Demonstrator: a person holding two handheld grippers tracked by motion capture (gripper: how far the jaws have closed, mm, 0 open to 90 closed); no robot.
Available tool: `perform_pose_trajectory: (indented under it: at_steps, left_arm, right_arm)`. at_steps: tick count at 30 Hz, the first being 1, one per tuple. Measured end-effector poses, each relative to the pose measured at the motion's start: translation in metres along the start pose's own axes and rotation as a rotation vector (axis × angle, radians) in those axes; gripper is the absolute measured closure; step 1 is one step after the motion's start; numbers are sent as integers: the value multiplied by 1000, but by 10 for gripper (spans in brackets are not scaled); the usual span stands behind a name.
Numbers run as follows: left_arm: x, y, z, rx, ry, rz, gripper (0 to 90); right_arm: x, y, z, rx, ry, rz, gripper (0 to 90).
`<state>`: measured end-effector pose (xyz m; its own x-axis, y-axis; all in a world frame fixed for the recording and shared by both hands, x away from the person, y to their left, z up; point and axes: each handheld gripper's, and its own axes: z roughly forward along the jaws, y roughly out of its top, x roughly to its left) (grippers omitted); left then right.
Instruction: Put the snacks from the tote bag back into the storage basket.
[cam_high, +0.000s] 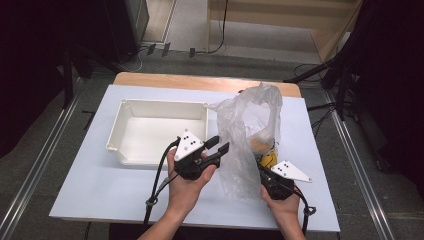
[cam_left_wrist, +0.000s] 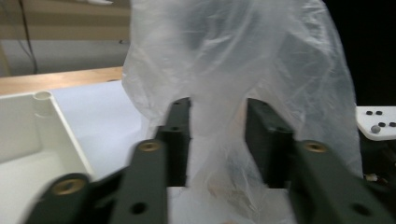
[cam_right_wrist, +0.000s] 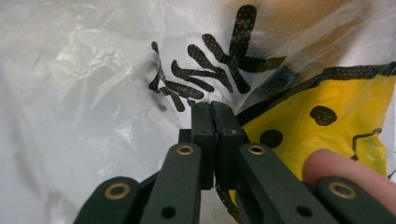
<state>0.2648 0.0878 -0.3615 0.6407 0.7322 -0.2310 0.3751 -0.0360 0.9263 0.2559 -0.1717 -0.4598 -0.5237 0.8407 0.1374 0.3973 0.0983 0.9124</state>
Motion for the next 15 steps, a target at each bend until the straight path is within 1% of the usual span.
perform_pose_trajectory:
  at_steps: [1,2,3,4,5,6,7,8,9,11,13,14,15]
  left_arm:
    - [4,-1,2,11,-30,-14,712]
    - [6,-2,3,17,-49,-19,762]
    - [9,-4,4,31,-83,-28,812]
    - [10,-5,4,38,-95,-35,851]
    - [10,-5,4,38,-95,-35,879]
    - [12,-7,4,40,-103,-24,900]
    - [12,-8,3,43,-103,-17,900]
    - [12,-9,3,41,-106,-15,900]
    - [13,-9,2,43,-109,-8,900]
    - [14,-11,3,45,-113,0,900]
    - [15,-14,4,51,-115,4,900]
    - [16,-15,4,51,-116,1,900]
    - [17,-18,5,52,-119,-4,900]
  right_arm:
    - [0,0,0,-5,-3,-4,896]
    - [0,0,-1,-6,-6,-5,896]
    - [0,0,-1,-6,-8,-8,893]
    - [-1,0,-1,-9,-10,-8,889]
    - [-1,0,-2,-10,-11,-5,882]
    - [-1,0,-3,-14,-15,1,864]
    - [-1,1,-3,-17,-17,7,829]
    - [-1,2,-5,-28,-22,11,770]
    - [-1,3,-6,-40,-10,24,722]
    - [-1,6,-9,-68,5,26,634]
    - [2,10,-14,-91,-10,18,556]
    - [3,12,-16,-109,-21,12,498]
    - [3,13,-18,-119,-35,10,470]
